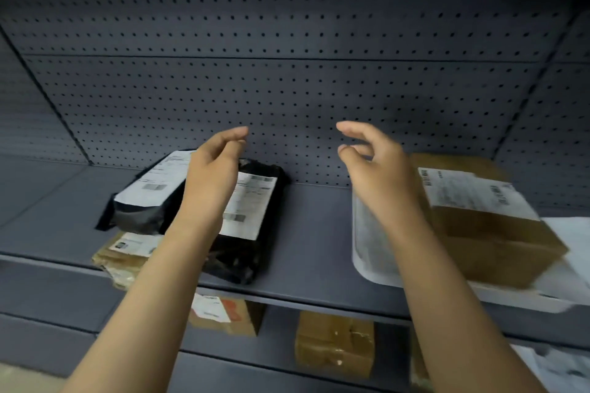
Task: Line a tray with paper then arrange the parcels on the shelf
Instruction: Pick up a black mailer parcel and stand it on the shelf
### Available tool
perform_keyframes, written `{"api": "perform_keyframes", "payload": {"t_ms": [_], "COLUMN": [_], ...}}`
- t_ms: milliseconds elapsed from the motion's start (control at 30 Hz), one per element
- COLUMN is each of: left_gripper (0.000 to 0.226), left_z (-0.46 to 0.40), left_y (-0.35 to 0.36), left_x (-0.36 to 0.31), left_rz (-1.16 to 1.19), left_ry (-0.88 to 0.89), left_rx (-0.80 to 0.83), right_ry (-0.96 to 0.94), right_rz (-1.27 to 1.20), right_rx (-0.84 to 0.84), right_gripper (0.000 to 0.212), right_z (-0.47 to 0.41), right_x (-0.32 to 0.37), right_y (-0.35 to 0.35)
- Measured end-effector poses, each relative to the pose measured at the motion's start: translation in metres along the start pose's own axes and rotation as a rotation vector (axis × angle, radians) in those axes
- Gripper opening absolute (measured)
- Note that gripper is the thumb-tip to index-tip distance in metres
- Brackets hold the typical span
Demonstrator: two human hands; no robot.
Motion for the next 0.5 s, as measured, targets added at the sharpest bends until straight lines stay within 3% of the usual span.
{"api": "perform_keyframes", "payload": {"t_ms": [233, 500], "left_gripper": [0.026, 0.036], "left_z": [-0.057, -0.071], "left_y": [-0.035, -0.025], "left_x": [0.025, 0.055], "left_rz": [-0.074, -0.178], "left_ry": [0.016, 0.040], "left_rx": [0.103, 0.282], "right_ry": [0.076, 0.137], "right_rz": [-0.008, 0.082], "right_rx": [0.014, -0.007], "right_gripper": [0.035, 0.034], "right_z": [0.030, 0.038], "right_x": [0.013, 0.004], "right_y": [0.089, 0.115]}}
Point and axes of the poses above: each hand's wrist, its own z-axis away from the middle knuckle, its own y-axis out of the palm, x = y × z, the point moved 5 cm from there along -z, towards the middle knuckle, and after that the axes turned 14 degrees about -x, right-handed, at the moved point
